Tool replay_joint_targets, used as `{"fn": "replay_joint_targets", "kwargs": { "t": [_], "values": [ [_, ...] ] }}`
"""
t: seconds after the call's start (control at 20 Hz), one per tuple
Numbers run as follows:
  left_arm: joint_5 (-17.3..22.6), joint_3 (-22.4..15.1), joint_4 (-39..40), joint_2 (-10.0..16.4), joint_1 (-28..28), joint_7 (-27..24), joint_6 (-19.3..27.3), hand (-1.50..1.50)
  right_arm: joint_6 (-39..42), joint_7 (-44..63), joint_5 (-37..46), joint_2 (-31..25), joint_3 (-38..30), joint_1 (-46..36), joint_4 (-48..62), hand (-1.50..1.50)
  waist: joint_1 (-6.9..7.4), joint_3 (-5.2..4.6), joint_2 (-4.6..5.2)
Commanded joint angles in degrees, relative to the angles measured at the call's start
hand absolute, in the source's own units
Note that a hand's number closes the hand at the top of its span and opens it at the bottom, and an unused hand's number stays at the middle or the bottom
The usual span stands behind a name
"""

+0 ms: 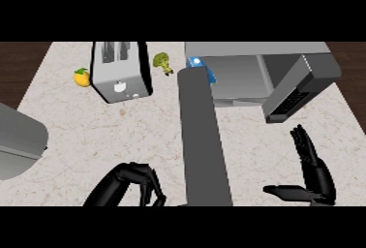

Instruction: Pick up the milk, place it into the microwave and close the microwave

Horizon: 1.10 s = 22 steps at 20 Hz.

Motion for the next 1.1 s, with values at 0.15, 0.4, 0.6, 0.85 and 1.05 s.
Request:
{"fn": "replay_joint_targets", "kwargs": {
  "t": [0.15, 0.4, 0.6, 0.85, 1.05],
  "values": [
    [-5.4, -6.4, 14.1, -0.1, -11.8, 5.0, -3.2, 1.5, 3.5, 4.1, -3.3, -3.3, -1.8, 9.7, -13.5, -1.5, -0.72, 0.02, 0.41],
    [-4.7, -11.4, 32.6, -0.1, -23.1, -1.4, 4.8, 1.5, 5.1, 6.4, -5.1, -4.1, -2.4, 14.0, -21.5, -1.5, -0.21, 0.0, 0.67],
    [1.3, -17.8, 43.1, -0.1, -27.2, -9.5, 7.8, 1.5, 8.7, 5.5, -8.7, -3.3, -2.3, 18.7, -27.9, -1.5, -0.37, -0.01, 0.7],
    [11.0, -29.7, 49.2, -0.1, -34.4, -8.5, 16.7, 1.5, 12.3, 7.6, -12.8, -5.3, -2.8, 18.6, -31.2, -1.5, -2.45, -0.08, 1.05],
    [15.5, -36.0, 48.0, -0.1, -35.1, -6.6, 28.4, 1.5, 13.9, 6.9, -15.2, -7.2, -3.0, 16.8, -30.8, -1.5, -3.56, -0.04, 1.25]
  ]
}}
